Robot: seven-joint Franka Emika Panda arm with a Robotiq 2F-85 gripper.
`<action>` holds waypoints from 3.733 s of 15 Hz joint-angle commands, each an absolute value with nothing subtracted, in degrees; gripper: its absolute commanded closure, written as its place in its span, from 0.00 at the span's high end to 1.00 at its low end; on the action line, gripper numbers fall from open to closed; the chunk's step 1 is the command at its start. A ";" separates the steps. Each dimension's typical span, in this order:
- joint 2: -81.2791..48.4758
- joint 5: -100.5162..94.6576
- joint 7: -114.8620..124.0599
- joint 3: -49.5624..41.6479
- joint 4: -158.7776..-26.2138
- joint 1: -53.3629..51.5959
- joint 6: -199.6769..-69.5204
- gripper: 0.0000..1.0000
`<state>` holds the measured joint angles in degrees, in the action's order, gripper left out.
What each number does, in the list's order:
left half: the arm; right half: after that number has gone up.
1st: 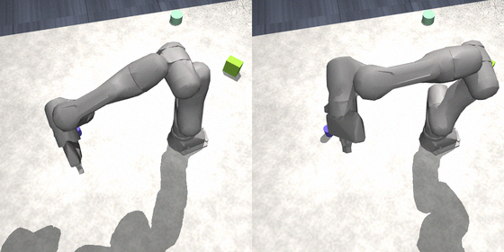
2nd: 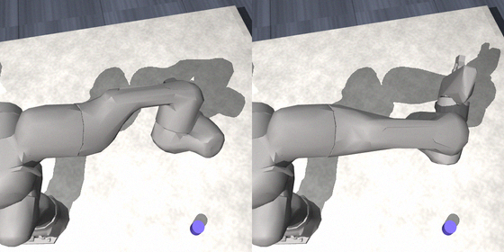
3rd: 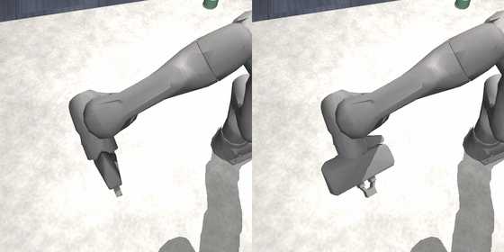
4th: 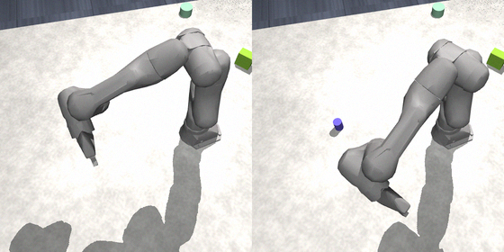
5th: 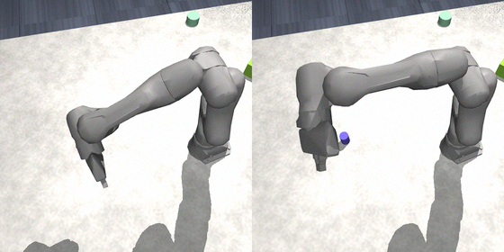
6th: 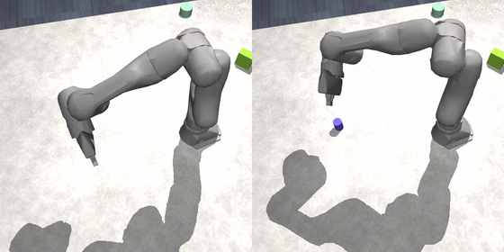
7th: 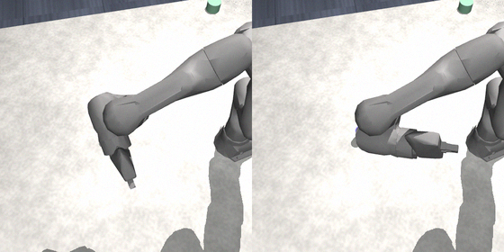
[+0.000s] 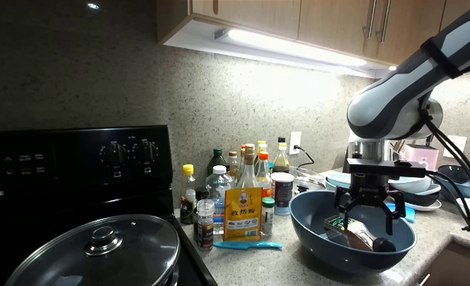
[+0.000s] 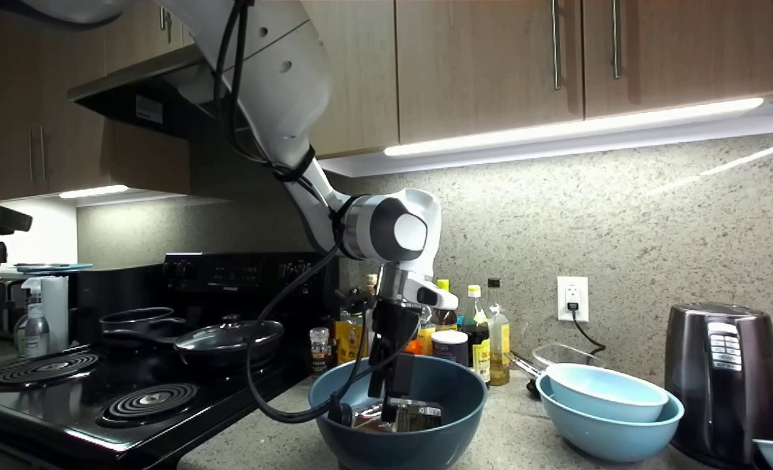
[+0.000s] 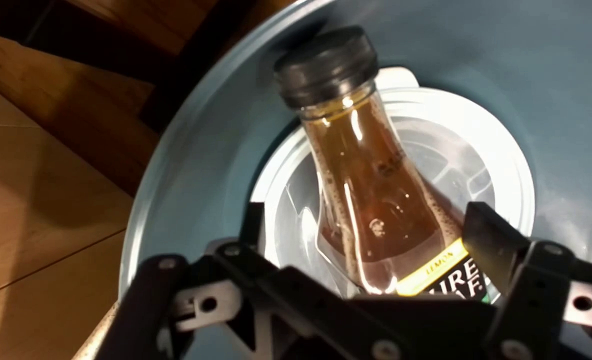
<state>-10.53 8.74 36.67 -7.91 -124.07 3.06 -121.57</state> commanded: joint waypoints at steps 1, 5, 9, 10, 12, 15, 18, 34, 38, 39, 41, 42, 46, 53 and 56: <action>-11.14 9.20 33.71 -7.37 -123.71 3.56 -122.14 1.00; -13.01 8.63 26.65 -7.12 -122.21 3.78 -120.19 1.00; -14.91 9.41 19.90 -6.74 -120.17 4.19 -117.05 1.00; -15.33 9.77 18.05 -6.66 -119.73 4.42 -116.38 1.00; -15.87 8.90 16.85 -6.79 -119.13 4.29 -115.59 1.00; -15.67 8.60 18.79 -6.97 -119.26 3.64 -116.35 1.00; -15.84 8.70 19.02 -6.97 -118.96 3.62 -115.99 1.00; -14.40 10.00 20.45 -6.72 -119.21 3.68 -118.27 0.31; -14.41 10.26 20.39 -6.69 -118.78 3.76 -118.24 0.26; -14.40 10.30 20.41 -6.69 -118.77 3.76 -118.23 0.24; -14.19 10.39 20.86 -6.71 -118.83 3.69 -118.57 0.24; -13.92 10.25 21.65 -6.74 -118.99 3.51 -118.99 0.24; -12.85 10.49 23.86 -6.59 -119.56 3.20 -121.22 0.21; -11.58 9.07 30.97 -6.84 -120.12 2.18 -125.85 0.41; -13.15 9.06 29.46 -6.70 -117.95 2.66 -124.22 0.24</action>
